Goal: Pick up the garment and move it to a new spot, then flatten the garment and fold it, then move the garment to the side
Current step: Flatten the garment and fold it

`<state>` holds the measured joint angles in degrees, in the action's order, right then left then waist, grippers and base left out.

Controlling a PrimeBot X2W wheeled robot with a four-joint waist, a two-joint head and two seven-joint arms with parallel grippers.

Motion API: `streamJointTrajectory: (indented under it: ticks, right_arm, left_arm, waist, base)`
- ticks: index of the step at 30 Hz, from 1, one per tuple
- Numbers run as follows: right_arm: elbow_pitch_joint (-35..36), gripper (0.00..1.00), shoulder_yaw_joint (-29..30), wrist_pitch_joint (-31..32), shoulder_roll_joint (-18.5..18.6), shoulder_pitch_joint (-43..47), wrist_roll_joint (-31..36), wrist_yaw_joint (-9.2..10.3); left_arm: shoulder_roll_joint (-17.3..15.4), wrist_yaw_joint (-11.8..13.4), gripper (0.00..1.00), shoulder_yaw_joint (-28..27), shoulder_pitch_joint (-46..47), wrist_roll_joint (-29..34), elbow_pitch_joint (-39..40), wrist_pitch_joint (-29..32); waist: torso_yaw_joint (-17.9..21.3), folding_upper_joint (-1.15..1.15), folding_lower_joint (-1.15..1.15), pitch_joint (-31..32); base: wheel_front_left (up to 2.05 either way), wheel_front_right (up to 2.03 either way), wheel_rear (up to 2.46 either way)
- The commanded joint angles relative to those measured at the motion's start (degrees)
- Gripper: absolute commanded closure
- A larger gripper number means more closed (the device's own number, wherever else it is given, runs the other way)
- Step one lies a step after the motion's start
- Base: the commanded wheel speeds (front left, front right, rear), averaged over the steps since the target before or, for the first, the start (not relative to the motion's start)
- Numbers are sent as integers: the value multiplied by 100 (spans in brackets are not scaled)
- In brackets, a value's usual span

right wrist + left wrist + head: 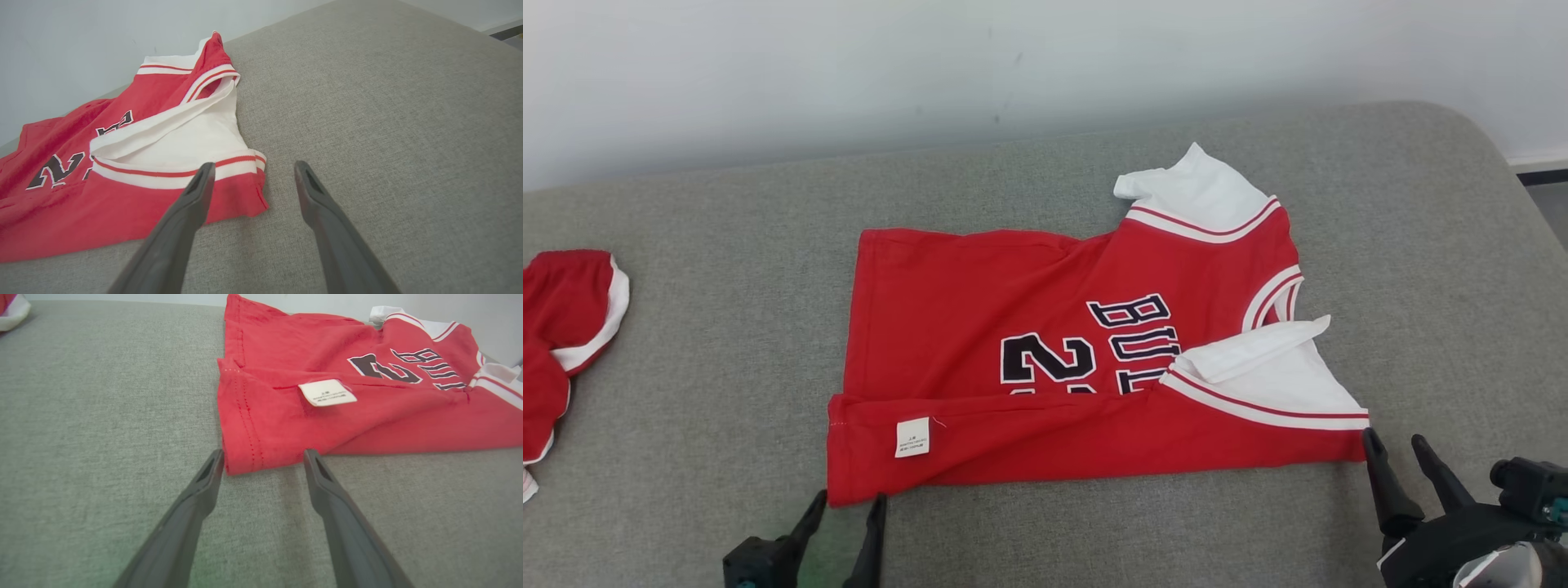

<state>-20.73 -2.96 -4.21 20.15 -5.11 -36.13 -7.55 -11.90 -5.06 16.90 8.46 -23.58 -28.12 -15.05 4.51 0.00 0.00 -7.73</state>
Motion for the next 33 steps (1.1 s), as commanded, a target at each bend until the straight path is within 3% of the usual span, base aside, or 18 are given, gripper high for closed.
streamJointTrajectory:
  ticks: [1, 10, 11, 12, 13, 14, 15, 16, 24, 33]
  right_arm:
    - [-12, 0, 4, 5, -66, 16, 39, 14]
    - [-609, 0, -168, 81, -294, -424, 190, 14]
    - [-718, 0, -188, 93, -314, -484, 171, 14]
    - [-833, 0, -219, 101, -344, -544, 132, 14]
    - [-947, 0, -242, 99, -371, -608, 85, 14]
    - [-1049, 53, -287, 104, -388, -672, 59, 14]
    - [-1128, 82, -333, 69, -390, -725, 23, 14]
    - [-1188, 100, -369, 19, -403, -776, -3, 14]
    - [-1200, 100, -612, -401, -270, -637, -249, 14]
    - [-344, 100, -408, -322, -43, 316, -521, 14]
  left_arm:
    - [-18, -5, 0, -56, -10, 42, 42, -15]
    - [32, -16, 0, -137, 347, 51, -361, -17]
    - [44, -37, 7, -139, 403, 13, -434, -17]
    - [50, -40, 27, -129, 461, -5, -524, -17]
    - [61, -59, 61, -126, 519, -15, -593, -16]
    - [87, -75, 97, -128, 552, -41, -649, -16]
    - [107, -93, 100, -125, 571, -52, -712, -17]
    - [121, -86, 100, -126, 589, -63, -753, -17]
    - [199, -149, 100, -222, 409, -76, -680, -17]
    - [310, -36, 100, -513, -486, -65, -21, -18]
  waist:
    - [29, 0, 0, -31]
    - [118, 0, 0, -142]
    - [132, 0, 0, -153]
    - [141, 0, 0, -161]
    - [147, 0, 0, -167]
    - [149, 0, 0, -171]
    - [148, 0, 0, -171]
    - [144, 0, 0, -166]
    - [88, 0, 0, 19]
    - [90, 0, 0, 228]
  base:
    - [0, 0, 0]
    - [0, 0, 0]
    - [0, 0, 0]
    - [0, 0, 0]
    - [0, 0, 0]
    - [0, 0, 0]
    - [0, 0, 0]
    - [0, 0, 0]
    - [0, 0, 0]
    - [0, 0, 0]
